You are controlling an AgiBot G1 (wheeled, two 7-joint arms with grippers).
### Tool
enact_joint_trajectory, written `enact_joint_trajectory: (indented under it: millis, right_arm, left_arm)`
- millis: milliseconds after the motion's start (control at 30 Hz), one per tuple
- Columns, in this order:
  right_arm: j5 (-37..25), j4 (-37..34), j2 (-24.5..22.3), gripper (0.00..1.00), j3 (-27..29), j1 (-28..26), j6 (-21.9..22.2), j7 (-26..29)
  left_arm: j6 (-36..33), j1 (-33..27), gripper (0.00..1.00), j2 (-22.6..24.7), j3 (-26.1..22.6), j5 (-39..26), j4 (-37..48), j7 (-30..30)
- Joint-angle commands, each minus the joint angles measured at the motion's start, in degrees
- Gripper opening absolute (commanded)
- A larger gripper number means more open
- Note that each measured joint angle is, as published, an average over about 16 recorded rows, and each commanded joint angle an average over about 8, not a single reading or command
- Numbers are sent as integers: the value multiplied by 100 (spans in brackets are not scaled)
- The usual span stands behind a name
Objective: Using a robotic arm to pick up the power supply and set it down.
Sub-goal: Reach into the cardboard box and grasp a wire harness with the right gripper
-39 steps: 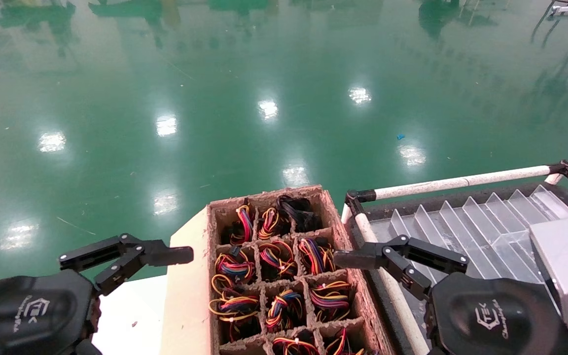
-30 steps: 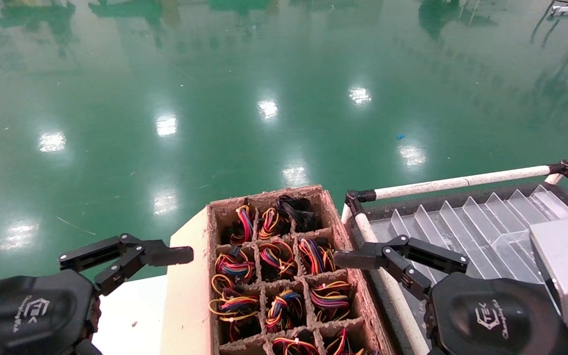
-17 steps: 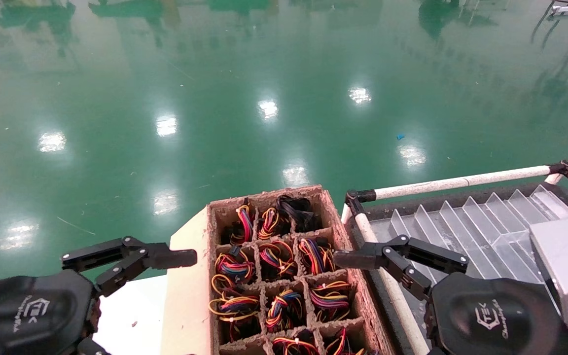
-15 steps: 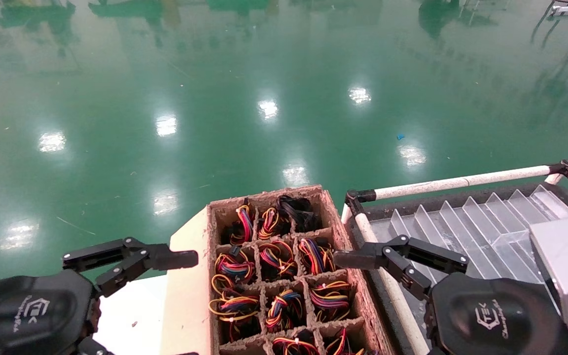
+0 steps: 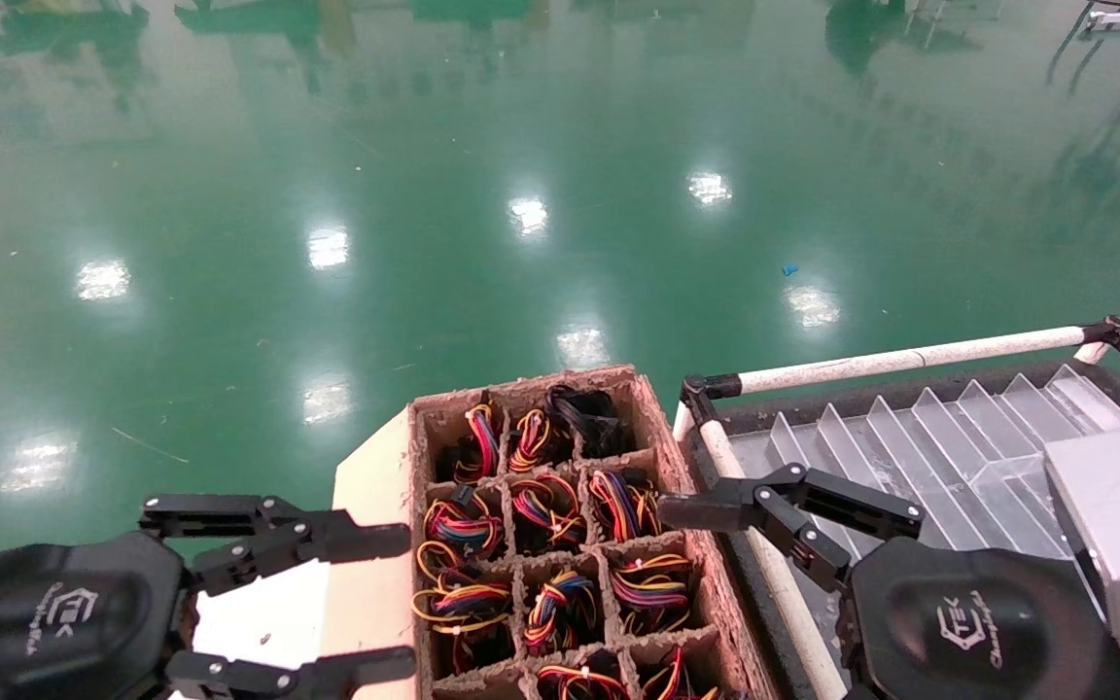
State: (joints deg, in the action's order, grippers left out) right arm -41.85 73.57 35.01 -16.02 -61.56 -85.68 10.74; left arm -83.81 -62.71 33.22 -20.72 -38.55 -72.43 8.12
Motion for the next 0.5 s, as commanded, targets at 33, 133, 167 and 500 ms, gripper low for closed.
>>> enact_joint_trajectory:
  millis: [33, 133, 167, 500]
  right_arm:
    - [0, 0, 0, 100, 0, 0, 0, 0]
    - [0, 0, 0, 100, 0, 0, 0, 0]
    - [0, 0, 0, 100, 0, 0, 0, 0]
    - [0, 0, 0, 100, 0, 0, 0, 0]
  left_arm:
    - [0, 0, 0, 0, 0, 0, 0, 0]
    - [0, 0, 0, 0, 0, 0, 0, 0]
    - [0, 0, 0, 0, 0, 0, 0, 0]
    - [0, 0, 0, 0, 0, 0, 0, 0]
